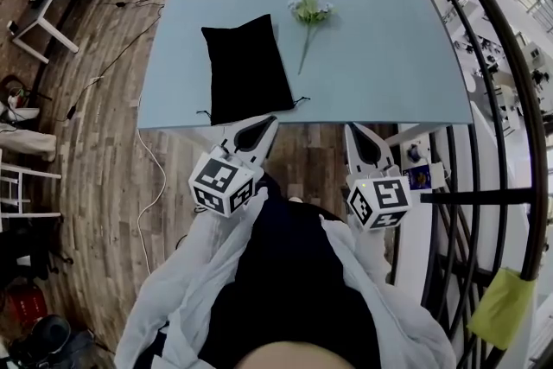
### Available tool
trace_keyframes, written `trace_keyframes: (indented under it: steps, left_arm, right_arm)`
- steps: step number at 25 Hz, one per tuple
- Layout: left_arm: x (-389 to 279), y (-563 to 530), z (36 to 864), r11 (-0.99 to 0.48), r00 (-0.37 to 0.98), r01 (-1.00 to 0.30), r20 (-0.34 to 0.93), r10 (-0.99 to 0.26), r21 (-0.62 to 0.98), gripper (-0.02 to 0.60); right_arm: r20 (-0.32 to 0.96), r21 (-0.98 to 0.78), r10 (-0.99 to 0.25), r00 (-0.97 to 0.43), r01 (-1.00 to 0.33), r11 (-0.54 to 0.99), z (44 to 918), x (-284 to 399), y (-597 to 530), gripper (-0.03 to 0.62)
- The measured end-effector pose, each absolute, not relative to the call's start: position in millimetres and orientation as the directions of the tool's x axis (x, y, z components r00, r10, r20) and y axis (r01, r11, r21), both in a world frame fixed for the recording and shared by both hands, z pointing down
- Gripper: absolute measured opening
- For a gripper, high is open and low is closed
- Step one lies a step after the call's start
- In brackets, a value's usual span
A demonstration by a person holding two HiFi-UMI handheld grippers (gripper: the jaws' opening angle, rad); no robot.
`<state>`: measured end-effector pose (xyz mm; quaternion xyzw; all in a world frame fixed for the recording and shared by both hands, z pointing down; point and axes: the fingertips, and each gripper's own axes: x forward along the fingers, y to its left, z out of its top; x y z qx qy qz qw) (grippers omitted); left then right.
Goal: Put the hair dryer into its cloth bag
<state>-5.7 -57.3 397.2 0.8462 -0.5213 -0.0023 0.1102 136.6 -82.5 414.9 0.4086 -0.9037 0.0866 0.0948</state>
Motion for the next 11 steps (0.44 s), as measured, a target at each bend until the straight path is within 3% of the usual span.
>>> trace_keyframes:
  steps: [11]
  left_arm:
    - [-10.8,-55.8,405.0,-0.416,0.444,-0.886,0.117,-0.888,0.204,0.015]
  right_arm:
    - [0.254,-0.071,-0.712,-0.655,-0.747,0.661,419.2,134.4,-82.1,0.008]
